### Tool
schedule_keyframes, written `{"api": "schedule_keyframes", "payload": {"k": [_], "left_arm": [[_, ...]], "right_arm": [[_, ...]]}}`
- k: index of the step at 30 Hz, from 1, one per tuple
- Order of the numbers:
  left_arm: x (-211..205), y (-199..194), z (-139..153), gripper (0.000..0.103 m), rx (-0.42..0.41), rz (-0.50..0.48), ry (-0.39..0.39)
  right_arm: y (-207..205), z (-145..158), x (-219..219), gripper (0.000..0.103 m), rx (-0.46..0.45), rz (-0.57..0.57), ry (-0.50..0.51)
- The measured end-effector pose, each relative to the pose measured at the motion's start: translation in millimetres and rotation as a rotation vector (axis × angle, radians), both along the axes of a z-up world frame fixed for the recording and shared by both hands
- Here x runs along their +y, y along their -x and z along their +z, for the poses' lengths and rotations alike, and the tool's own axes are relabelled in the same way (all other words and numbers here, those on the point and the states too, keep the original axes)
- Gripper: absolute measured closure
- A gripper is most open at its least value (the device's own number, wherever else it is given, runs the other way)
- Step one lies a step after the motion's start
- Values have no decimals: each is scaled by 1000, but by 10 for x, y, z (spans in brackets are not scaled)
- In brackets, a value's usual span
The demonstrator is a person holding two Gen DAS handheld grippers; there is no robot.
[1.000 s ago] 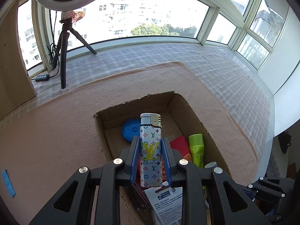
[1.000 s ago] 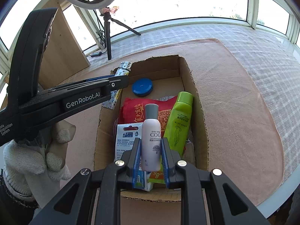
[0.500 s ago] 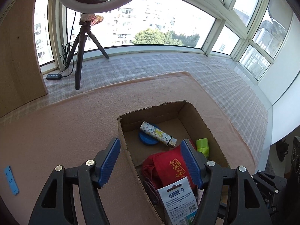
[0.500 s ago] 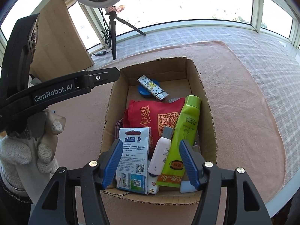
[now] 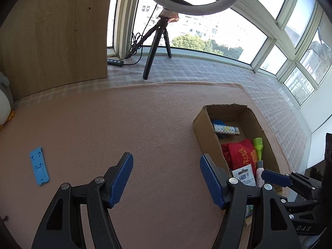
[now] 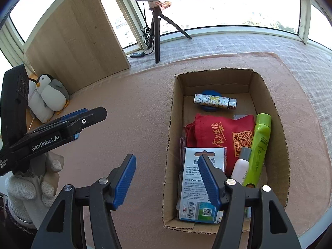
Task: Organize objects
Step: 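Lower both items into the box and open both grippers, then move the left tool to the blue phone stand and grasp it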
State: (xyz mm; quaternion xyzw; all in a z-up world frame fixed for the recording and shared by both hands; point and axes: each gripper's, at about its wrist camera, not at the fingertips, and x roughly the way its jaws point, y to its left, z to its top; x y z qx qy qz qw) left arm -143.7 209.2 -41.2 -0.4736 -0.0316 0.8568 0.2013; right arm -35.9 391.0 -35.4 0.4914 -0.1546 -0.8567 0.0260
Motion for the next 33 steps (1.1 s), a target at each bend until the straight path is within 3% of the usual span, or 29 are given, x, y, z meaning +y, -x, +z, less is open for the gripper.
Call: {"api": "schedule_keyframes", "payload": {"k": [10, 18, 26, 33], "left_arm": [[-1292, -146, -218, 33, -44, 188, 11], [-2101, -228, -335, 33, -42, 267, 4], [-2557, -155, -570, 32, -84, 300, 14], [-2613, 29, -697, 32, -99, 278, -14]], "right_arm": [[392, 26, -788, 44, 59, 112, 53], [894, -148, -1522, 44, -44, 222, 37], [1301, -373, -2045, 44, -92, 286, 76], [1633, -621, -2394, 45, -156, 331, 100]]}}
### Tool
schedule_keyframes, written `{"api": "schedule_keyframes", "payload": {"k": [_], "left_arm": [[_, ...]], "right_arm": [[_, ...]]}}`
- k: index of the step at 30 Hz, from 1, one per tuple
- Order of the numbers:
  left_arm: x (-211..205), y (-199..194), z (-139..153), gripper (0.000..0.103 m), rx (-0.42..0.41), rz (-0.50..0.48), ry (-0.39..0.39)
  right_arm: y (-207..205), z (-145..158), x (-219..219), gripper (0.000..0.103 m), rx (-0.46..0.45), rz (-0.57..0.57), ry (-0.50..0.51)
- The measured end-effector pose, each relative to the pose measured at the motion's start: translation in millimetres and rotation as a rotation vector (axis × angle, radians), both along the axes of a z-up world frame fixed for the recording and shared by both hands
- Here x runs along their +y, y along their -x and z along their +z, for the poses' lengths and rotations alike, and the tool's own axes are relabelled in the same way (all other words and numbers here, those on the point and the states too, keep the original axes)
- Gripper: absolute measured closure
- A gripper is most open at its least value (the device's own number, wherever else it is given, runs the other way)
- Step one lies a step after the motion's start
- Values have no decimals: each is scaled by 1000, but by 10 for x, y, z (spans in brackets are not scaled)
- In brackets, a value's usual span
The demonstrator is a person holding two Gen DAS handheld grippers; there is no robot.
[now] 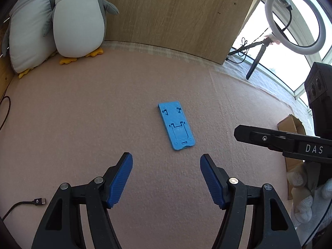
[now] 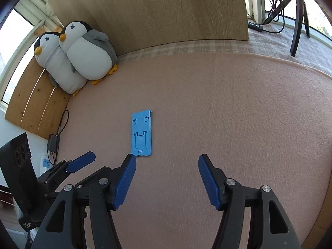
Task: Organize objects
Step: 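Move the left tool to the blue phone stand and grasp it, then lift the blue phone stand and carry it over the box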
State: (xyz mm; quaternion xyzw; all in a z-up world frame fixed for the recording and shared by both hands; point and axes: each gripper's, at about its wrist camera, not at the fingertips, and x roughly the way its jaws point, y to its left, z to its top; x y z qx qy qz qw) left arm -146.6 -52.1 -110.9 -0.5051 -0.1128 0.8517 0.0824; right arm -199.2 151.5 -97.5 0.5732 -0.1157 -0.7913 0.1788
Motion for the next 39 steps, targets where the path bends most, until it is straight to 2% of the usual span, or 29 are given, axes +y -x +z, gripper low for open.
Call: {"api": "schedule_keyframes", "payload": {"k": [7, 11, 13, 21, 27, 30, 33, 39], "left_arm": [[46, 192, -127, 45, -27, -32, -28], [84, 272, -173, 46, -32, -45, -43], [99, 315, -191, 51, -34, -54, -51], [121, 427, -276, 60, -54, -65, -64], [135, 462, -310, 72, -61, -91, -63], [158, 468, -331, 78, -63, -95, -70], [183, 444, -327, 79, -54, -101, -55], [162, 358, -288, 80, -51, -90, -84]], "right_arm": [[240, -206, -208, 64, -63, 25, 25], [355, -262, -262, 72, -80, 31, 32], [390, -281, -294, 73, -82, 40, 25], [449, -387, -385, 76, -93, 67, 3], [468, -391, -451, 77, -83, 95, -4], [455, -413, -485, 87, -96, 115, 13], [438, -416, -482, 89, -90, 111, 11], [337, -379, -411, 89, -81, 97, 31]]}}
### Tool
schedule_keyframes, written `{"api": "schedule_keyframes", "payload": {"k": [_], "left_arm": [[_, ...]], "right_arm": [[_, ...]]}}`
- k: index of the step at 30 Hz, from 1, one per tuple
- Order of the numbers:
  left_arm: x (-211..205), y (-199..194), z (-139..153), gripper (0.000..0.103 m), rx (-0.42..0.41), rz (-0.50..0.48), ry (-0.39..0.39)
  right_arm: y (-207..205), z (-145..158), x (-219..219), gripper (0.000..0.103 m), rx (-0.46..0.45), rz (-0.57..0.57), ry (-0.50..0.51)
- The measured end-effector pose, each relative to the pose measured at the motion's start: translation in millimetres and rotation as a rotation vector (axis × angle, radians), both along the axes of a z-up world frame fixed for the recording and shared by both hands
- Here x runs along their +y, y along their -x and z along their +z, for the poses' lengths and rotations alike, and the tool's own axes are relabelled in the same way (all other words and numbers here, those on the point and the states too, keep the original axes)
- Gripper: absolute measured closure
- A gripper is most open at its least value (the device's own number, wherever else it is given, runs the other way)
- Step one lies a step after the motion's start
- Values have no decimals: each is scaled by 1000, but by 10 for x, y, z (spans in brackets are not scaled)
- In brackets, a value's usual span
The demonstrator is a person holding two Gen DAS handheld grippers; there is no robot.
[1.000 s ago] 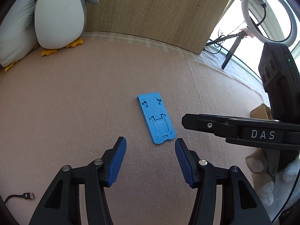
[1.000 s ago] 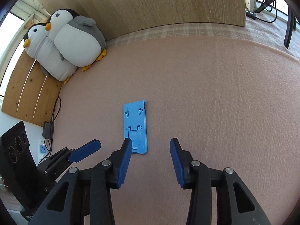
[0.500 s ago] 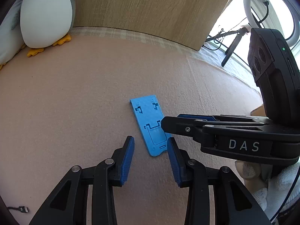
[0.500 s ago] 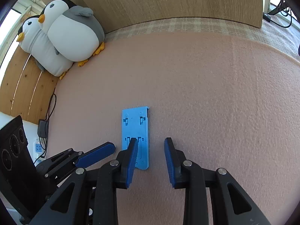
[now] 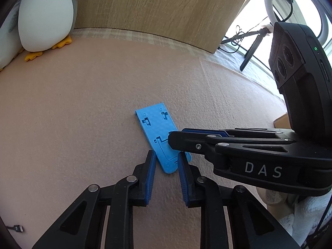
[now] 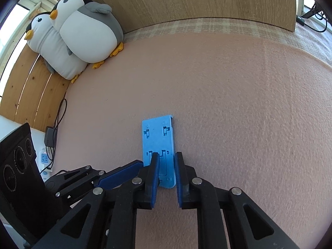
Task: Organize objects
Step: 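Lift the blue phone stand and carry it over the box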
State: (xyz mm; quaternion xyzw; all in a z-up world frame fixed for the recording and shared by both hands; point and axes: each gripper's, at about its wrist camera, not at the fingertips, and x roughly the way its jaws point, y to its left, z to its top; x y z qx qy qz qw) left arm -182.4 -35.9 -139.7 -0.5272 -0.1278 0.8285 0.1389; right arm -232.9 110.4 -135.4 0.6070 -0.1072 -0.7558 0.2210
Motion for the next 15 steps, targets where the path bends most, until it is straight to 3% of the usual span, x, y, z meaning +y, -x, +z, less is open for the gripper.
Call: {"api": "schedule_keyframes", "payload": {"k": [8, 15], "left_arm": [[129, -189, 211, 82, 39, -21, -22], [478, -361, 468, 84, 82, -70, -27]], "right_arm": [[-277, 162, 328, 90, 18, -54, 56], [-542, 412, 681, 90, 86, -93, 39]]}}
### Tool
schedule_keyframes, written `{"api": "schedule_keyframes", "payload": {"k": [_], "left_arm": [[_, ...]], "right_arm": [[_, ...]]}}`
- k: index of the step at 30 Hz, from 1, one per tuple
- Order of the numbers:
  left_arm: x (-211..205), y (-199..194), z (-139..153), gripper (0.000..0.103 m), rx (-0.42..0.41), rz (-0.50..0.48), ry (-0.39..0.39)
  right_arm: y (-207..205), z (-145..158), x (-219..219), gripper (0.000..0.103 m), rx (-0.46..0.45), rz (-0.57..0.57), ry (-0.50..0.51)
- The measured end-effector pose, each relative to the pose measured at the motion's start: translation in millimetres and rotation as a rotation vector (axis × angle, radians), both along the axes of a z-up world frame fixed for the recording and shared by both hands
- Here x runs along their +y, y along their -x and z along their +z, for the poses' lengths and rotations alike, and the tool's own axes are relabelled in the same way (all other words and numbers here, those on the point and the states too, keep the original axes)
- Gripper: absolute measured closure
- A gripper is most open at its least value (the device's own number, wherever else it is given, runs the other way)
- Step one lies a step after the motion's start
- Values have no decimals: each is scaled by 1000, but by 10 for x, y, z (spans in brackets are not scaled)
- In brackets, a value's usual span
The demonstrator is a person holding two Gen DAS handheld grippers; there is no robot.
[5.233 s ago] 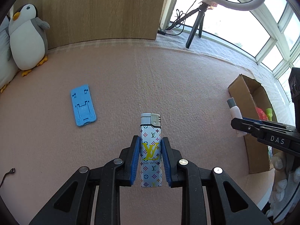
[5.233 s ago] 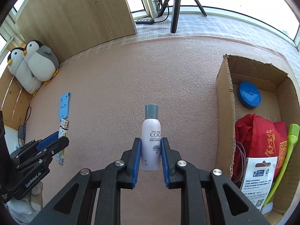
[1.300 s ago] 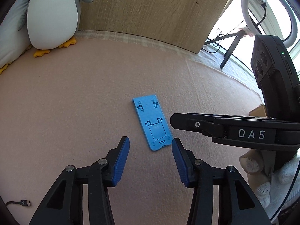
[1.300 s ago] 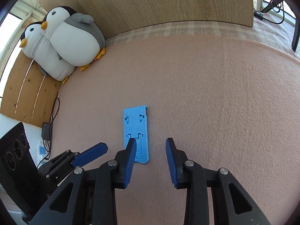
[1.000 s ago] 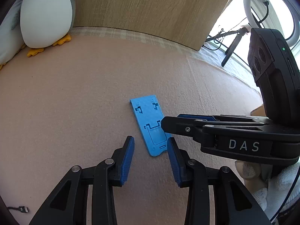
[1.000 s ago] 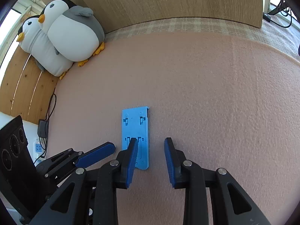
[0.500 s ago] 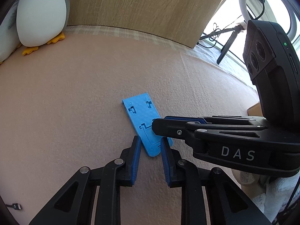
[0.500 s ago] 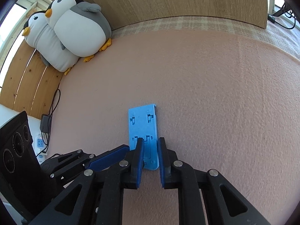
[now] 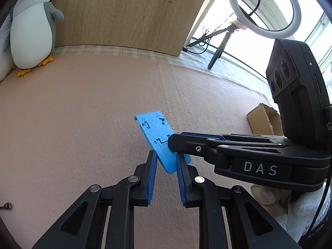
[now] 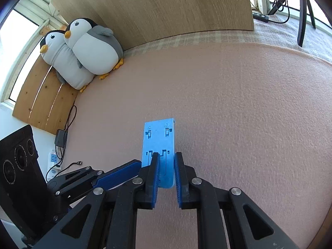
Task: Organize objects
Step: 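Lift the blue phone stand and carry it over the box, then lower the phone stand into the box and open the left gripper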
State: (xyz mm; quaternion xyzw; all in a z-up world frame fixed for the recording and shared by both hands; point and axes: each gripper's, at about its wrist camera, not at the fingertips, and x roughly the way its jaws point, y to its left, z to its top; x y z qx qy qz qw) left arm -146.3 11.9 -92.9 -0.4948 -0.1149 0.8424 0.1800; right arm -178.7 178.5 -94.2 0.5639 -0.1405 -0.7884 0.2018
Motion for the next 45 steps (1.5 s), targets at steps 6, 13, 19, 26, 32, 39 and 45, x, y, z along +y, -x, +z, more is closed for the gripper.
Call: {"api": "schedule_keyframes", "payload": {"k": [6, 13, 19, 26, 32, 39, 45], "left_arm": [[457, -56, 253, 85, 50, -62, -5], [1069, -104, 488, 85, 91, -154, -26], [1681, -166, 602, 85, 113, -246, -38], [2369, -260, 647, 85, 128, -341, -38], [2825, -311, 644, 85, 132, -405, -35], [3306, -349, 659, 85, 144, -470, -12], [3551, -365, 654, 85, 147, -500, -7]], "right_arm": [[-221, 223, 459, 90, 44, -81, 16], [-493, 425, 1077, 90, 88, -181, 12], [-727, 540, 1632, 90, 107, -268, 3], [-995, 572, 2180, 90, 114, -357, -10], [-1145, 569, 2565, 90, 114, -415, -25], [-1279, 568, 2907, 90, 114, -457, -41], [-1343, 568, 3087, 90, 112, -478, -51]]}}
